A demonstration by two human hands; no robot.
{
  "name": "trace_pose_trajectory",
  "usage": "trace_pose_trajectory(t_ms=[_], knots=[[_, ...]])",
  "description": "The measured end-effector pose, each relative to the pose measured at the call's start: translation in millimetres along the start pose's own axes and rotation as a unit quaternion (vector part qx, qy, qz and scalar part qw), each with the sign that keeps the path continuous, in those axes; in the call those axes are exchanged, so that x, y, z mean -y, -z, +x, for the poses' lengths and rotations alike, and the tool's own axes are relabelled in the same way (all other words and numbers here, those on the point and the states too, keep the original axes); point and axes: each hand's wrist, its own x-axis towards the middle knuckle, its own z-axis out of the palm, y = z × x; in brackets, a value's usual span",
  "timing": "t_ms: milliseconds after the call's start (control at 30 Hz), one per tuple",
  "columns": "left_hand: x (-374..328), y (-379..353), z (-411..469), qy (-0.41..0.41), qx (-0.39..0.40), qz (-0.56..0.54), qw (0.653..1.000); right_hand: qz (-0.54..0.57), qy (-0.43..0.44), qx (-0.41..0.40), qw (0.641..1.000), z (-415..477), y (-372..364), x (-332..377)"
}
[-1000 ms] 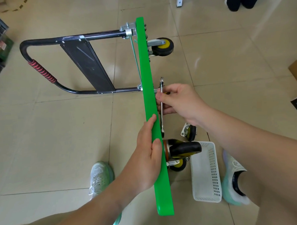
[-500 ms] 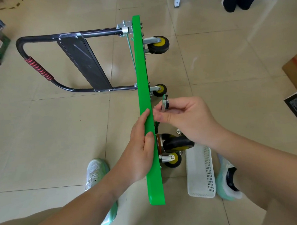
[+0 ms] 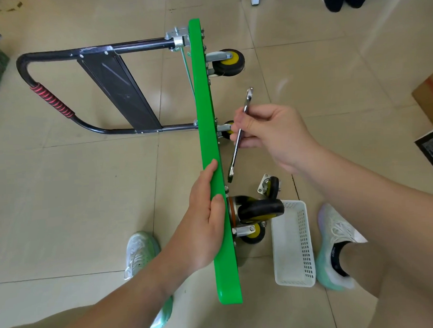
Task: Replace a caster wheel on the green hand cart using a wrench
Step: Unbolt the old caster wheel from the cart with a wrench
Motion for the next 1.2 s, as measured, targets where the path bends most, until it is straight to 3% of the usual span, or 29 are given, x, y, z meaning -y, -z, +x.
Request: trace_pose_trajectory(t_ms=[333, 467, 767, 1033, 1200], knots=[[0, 2, 1, -0.008, 0.012, -0.008, 1.0, -0.033, -0.13, 0.085, 0.987, 34, -10, -26], [0, 4, 0, -0.011, 0.013, -0.01, 1.0, -0.041, -0.135, 0.087, 0.986, 33, -10, -31], [2, 1, 2, -0.01, 0.0, -0.007, 1.0, -0.013, -0.003, 0.049, 0.999, -13, -11, -17], [3, -1, 2, -0.019, -0.017, 0.007, 1.0, -0.037, 0.105, 0.107, 0.988, -71, -13, -18], [2, -2, 2, -0.014, -0.016, 0.008, 1.0, -0.049, 0.144, 0.055, 0.987, -76, -13, -16]])
